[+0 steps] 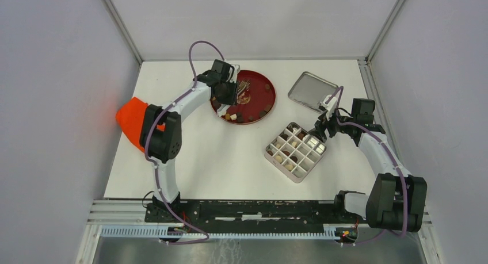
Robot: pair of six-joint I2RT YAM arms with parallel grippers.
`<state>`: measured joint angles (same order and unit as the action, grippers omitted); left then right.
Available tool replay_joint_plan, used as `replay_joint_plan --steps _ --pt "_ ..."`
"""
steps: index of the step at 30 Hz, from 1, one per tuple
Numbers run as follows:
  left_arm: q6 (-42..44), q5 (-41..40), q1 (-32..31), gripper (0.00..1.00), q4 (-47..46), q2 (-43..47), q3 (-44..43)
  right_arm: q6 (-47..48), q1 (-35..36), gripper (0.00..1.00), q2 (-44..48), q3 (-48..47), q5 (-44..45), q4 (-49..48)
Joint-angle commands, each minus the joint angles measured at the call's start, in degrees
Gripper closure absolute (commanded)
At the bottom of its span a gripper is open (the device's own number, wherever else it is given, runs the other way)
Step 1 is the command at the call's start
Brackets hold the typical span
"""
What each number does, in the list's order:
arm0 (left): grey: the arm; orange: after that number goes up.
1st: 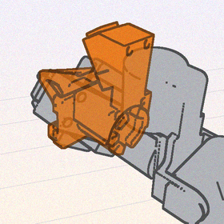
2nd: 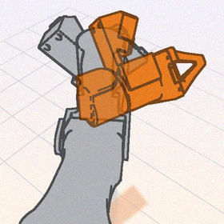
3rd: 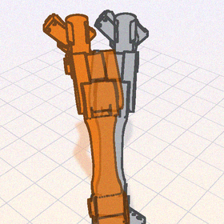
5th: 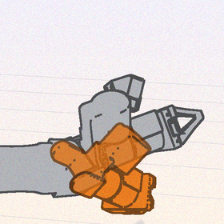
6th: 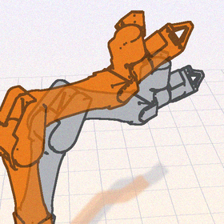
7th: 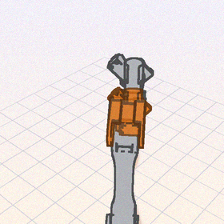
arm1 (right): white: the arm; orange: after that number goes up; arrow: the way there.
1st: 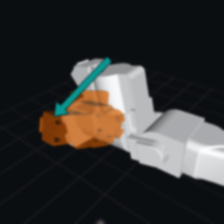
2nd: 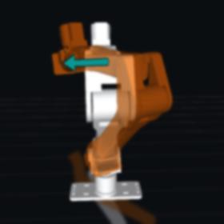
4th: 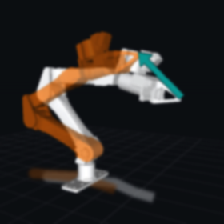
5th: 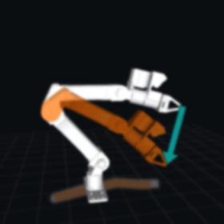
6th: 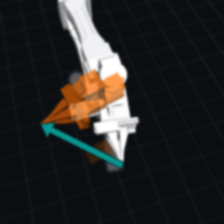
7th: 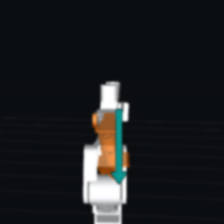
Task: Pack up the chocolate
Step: Pick up the fake chocolate from the plate.
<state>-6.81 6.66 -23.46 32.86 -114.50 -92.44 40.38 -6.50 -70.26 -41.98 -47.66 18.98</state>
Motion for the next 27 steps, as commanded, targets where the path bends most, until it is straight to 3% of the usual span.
replay_joint_plan --steps 1,18,27 --pt "-2.81 1.47 0.47 0.98 -6.39 6.72 3.42 0.05 -0.61 0.22 -0.45 -1.71 -1.47 -0.46" --pt "-11.14 9.16 1.44 0.98 -19.15 24.82 23.71 -0.21 -1.32 0.22 -0.85 -1.27 -2.44 -0.88" --pt "-15.16 14.18 1.60 0.98 -23.56 31.85 29.90 -0.17 -1.93 0.22 -0.90 -1.11 -2.88 -0.98"
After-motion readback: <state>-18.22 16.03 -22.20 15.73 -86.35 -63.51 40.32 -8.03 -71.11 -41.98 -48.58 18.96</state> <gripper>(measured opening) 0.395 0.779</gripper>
